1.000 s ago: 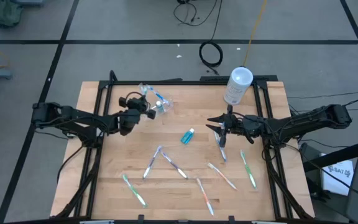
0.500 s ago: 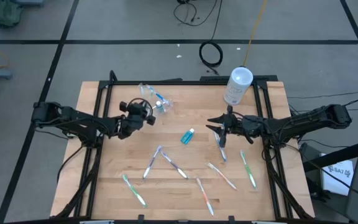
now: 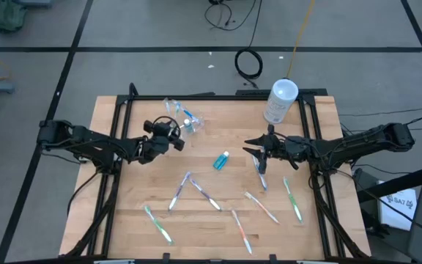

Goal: Pick & Place toothbrushing station
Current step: Put the mouthwash into the transparent organizer

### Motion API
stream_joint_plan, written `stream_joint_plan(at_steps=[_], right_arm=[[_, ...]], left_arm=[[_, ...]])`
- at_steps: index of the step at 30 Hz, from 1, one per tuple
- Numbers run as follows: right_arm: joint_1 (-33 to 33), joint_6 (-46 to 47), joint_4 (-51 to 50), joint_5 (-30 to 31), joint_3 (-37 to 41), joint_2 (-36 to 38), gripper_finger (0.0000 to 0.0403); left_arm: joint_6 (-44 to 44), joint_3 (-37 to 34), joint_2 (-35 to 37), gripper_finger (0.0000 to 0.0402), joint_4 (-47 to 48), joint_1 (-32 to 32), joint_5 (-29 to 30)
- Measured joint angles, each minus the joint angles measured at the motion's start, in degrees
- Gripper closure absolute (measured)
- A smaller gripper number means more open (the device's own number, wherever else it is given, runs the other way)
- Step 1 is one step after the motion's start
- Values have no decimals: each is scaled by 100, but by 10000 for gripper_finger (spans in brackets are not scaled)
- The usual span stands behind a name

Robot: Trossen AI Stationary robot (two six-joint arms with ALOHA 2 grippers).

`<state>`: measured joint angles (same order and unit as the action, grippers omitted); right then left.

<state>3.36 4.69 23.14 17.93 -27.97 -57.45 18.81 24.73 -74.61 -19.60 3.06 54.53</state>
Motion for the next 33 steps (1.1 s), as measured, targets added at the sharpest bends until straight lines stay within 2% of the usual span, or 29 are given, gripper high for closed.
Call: stream_joint_plan(at_steps=[5,12,21,26,29,33], right_arm=[[0,0,1,0,0,0,289],[0,-256,12,0,0,0,289],[0,-1036,17,0,0,0,289],[0,-1303,20,0,0,0,289],[0,-1353,21,0,0,0,289],[0,-1351,146,1,0,0,289]], left_arm=[[29,-2,194,252,-72,-133,109],[-428,-2,732,252,-191,-460,445],[-956,-2,1373,252,-171,-856,402],[-932,-2,1391,252,-117,-888,376],[-782,-2,1388,252,-156,-888,104],[-1148,-2,1390,252,-464,-888,1]])
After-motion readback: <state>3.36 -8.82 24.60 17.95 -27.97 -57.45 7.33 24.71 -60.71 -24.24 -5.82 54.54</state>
